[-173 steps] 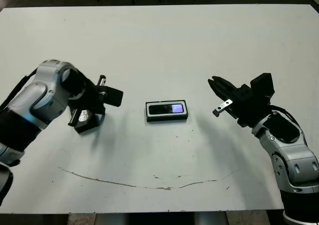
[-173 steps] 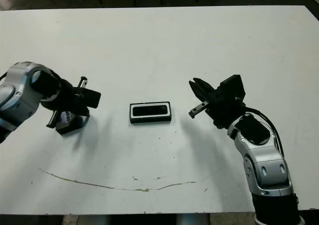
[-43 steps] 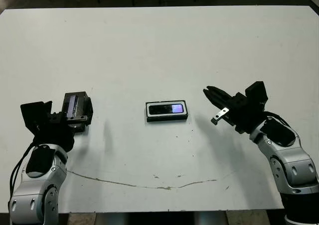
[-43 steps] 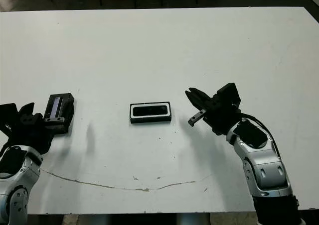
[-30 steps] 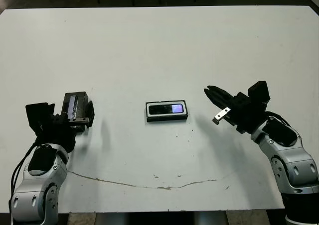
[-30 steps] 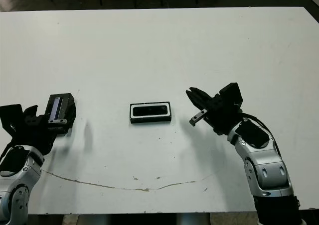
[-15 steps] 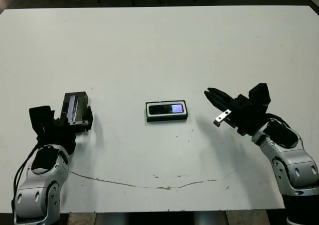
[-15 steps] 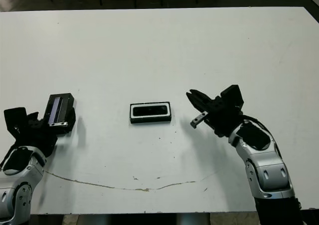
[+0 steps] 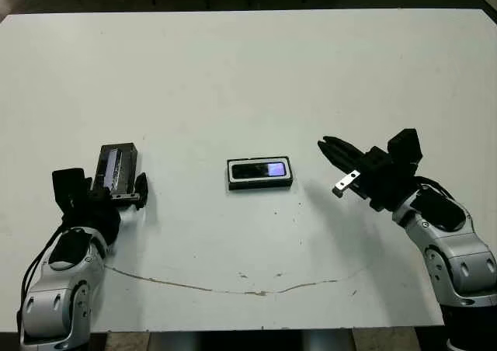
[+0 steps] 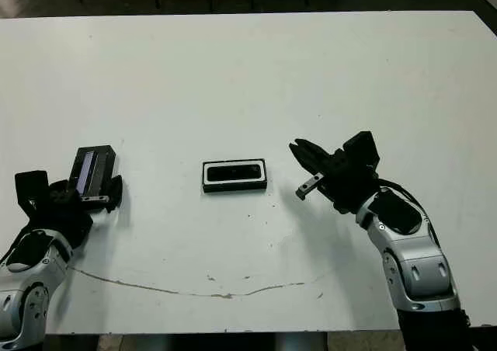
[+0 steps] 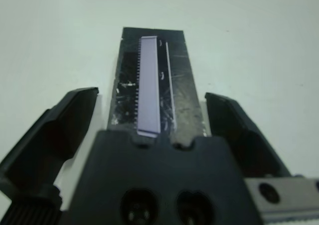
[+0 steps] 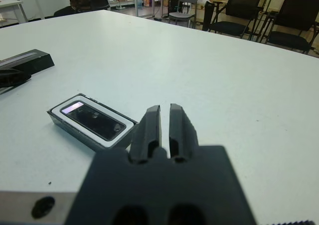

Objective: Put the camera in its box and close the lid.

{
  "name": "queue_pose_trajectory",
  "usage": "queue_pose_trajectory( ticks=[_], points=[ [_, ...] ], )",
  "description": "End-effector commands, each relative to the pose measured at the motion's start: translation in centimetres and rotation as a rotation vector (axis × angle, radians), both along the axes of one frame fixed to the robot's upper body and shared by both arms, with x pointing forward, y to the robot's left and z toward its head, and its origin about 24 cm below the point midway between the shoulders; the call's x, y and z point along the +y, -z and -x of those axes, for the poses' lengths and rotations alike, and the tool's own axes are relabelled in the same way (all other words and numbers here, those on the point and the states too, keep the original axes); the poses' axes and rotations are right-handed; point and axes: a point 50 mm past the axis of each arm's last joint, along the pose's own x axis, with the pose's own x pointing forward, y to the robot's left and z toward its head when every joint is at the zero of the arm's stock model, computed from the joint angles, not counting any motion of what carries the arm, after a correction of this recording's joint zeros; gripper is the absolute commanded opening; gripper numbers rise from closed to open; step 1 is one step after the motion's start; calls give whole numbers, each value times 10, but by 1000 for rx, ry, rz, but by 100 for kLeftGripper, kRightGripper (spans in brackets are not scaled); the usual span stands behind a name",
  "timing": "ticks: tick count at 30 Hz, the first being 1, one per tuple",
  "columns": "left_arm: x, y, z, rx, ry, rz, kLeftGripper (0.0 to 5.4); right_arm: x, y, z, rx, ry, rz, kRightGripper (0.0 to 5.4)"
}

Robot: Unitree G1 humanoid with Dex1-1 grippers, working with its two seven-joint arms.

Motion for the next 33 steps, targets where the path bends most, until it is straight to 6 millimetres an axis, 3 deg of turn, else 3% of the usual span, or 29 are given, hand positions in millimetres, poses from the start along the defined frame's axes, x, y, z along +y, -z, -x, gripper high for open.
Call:
queue_pose_trajectory(
  ticks=[1, 8, 11, 23, 33],
  points=[
    [5, 12, 6, 56, -70, 13, 539, -6, 6, 3, 30, 15, 17, 0],
    [5, 16, 10, 44, -163, 77, 539, -7, 6, 3, 36, 17, 13, 0],
    [5, 16, 11, 36, -195, 116, 511, -6, 6, 3, 35, 15, 11, 0],
    [7, 13, 11, 50, -23, 48, 300, -5, 5, 3, 30, 21, 15, 0],
    [6, -1, 8, 4, 93, -11, 291, -4, 5, 3, 28, 29, 27, 0]
  ],
)
